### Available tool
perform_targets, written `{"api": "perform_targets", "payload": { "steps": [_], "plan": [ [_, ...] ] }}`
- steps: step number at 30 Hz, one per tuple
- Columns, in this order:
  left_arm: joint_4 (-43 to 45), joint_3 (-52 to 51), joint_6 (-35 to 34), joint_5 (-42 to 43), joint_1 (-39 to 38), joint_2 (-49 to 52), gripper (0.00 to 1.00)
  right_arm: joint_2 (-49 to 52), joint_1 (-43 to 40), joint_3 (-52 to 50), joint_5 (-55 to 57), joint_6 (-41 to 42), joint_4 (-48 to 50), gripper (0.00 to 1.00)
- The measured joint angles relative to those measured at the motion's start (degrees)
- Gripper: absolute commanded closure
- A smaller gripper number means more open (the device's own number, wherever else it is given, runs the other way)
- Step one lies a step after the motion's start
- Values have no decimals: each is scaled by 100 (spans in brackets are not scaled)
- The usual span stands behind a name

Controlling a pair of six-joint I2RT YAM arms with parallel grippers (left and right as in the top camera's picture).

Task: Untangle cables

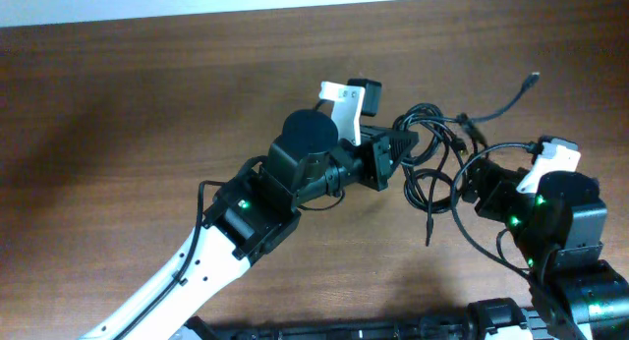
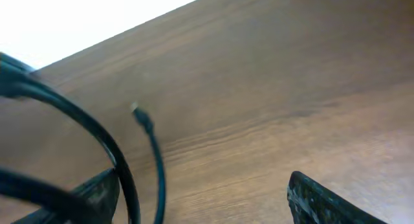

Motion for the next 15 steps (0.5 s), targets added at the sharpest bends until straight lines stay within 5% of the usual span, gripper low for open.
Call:
{"api": "perform_targets", "payload": {
  "steps": [9, 15],
  "plan": [
    [-120, 0, 61, -188, 0, 0, 100, 2, -2, 0, 247, 201, -116, 10],
    [-87, 0, 168, -516, 0, 0, 100, 2, -13, -2, -1056, -911, 538, 5]
  ]
}}
